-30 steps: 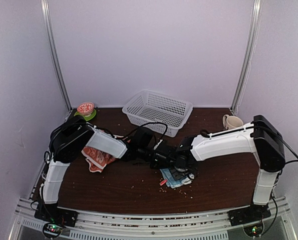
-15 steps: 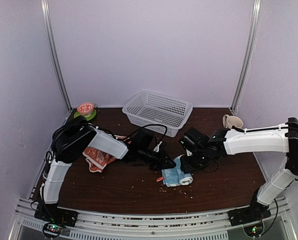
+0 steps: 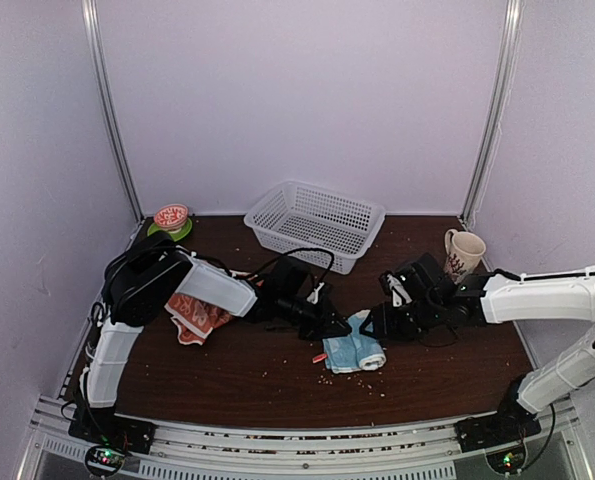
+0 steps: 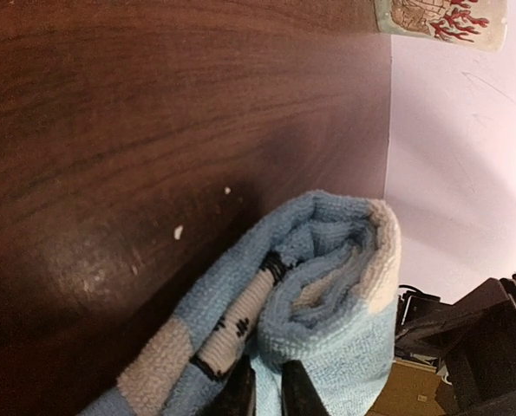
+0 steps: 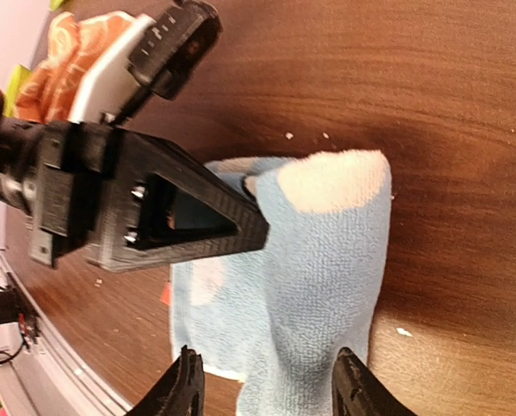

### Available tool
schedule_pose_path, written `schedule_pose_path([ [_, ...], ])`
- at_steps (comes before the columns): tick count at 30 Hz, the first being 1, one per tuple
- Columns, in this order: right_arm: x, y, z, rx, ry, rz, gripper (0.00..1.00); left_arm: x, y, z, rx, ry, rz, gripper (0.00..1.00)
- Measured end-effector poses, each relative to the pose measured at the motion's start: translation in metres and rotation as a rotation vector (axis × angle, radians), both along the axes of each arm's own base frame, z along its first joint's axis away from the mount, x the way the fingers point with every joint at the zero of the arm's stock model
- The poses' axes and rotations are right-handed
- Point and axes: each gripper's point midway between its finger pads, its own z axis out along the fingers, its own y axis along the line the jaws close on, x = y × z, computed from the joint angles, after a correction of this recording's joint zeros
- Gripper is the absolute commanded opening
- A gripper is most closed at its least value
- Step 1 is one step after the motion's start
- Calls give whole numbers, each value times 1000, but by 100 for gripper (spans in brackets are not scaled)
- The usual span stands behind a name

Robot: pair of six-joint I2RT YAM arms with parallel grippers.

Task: Roll the towels
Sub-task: Roll the towel at the center of the board.

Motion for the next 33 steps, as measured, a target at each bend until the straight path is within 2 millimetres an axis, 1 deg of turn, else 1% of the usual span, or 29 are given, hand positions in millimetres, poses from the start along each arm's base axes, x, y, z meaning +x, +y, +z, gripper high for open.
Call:
schedule_pose_path([
  [3,3,-4,4,60,-12,-26,44,0,0,-1,3,1,0,12],
  [8,7,-24,-6,84,8,-101,30,0,0,-1,4,1,0,12],
  [11,9,-31,-11,77,20,-133,28,0,0,-1,4,-1,-1,12],
  [14,10,-32,-13,71,25,-137,31,0,1,-1,4,-3,-2,12],
  [21,9,-27,-35,21,86,-110,38,0,1,-1,6,-4,-3,12],
  [23,11,-24,-35,17,86,-100,41,0,1,-1,7,-4,-2,12],
  [26,13,-17,-28,25,71,-82,47,0,1,-2,9,-4,-2,12],
  [29,16,-9,-23,27,58,-57,49,0,1,-3,11,-5,-3,12],
  [33,15,0,-26,16,66,-33,51,-1,2,-3,16,-6,-5,12],
])
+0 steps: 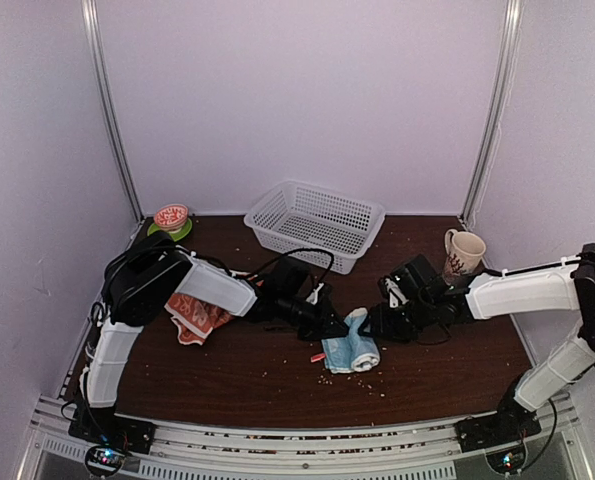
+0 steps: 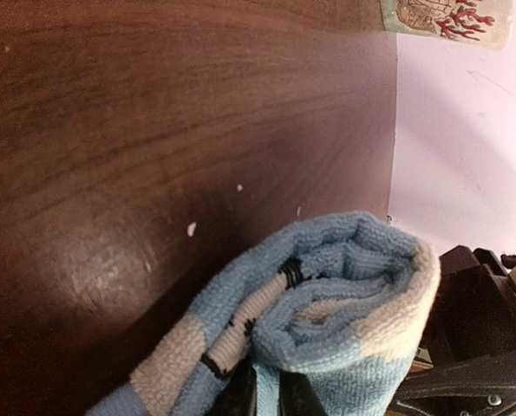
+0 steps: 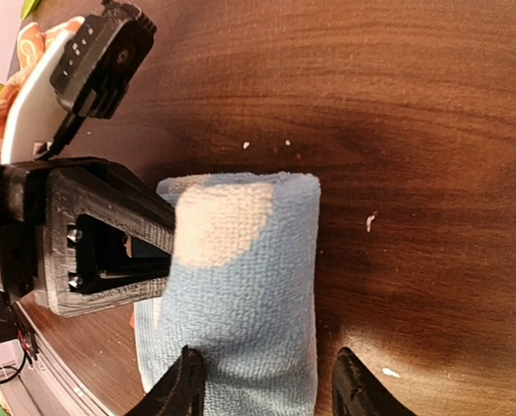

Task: Roll the towels
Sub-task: Roll the towel at the center of the board.

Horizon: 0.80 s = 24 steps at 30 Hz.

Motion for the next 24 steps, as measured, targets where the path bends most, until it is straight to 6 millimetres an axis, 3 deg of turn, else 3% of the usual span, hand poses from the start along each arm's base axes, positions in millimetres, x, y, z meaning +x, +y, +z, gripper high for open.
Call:
schedule_pose_path([
  [12,-6,17,-23,-56,48,43,51,-4,7,0,23,-18,-10,16],
  [19,-4,18,-26,-90,46,39,51,-12,29,5,78,-29,-18,22],
  [24,-3,18,-25,-137,40,39,51,-20,43,22,103,-53,-37,23],
])
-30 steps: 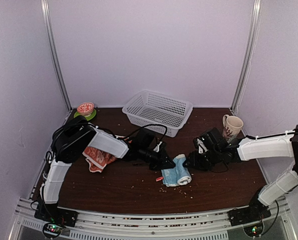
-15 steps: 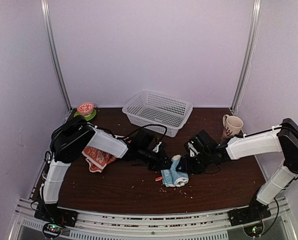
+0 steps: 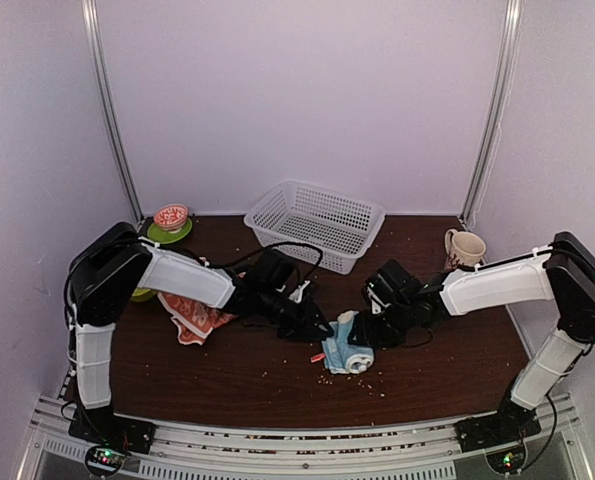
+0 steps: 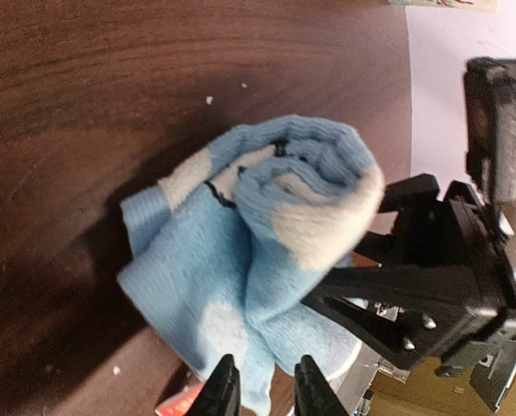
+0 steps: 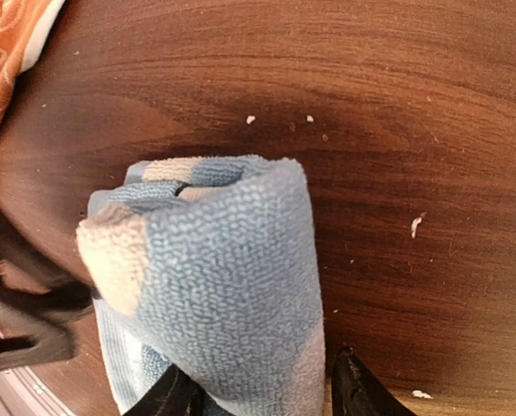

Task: Roll the towels
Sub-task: Roll the towel at the center of the board.

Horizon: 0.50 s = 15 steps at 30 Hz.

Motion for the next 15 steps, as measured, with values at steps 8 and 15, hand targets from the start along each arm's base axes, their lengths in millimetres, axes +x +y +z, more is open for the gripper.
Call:
schedule_pose_path([
  [8,1,6,-3,-81,-32,13,52,3,-1,40,-43,-80,-17,20],
  [15,0,8,-3,-98,-51,9,53,13,-15,19,-48,-56,-11,19],
])
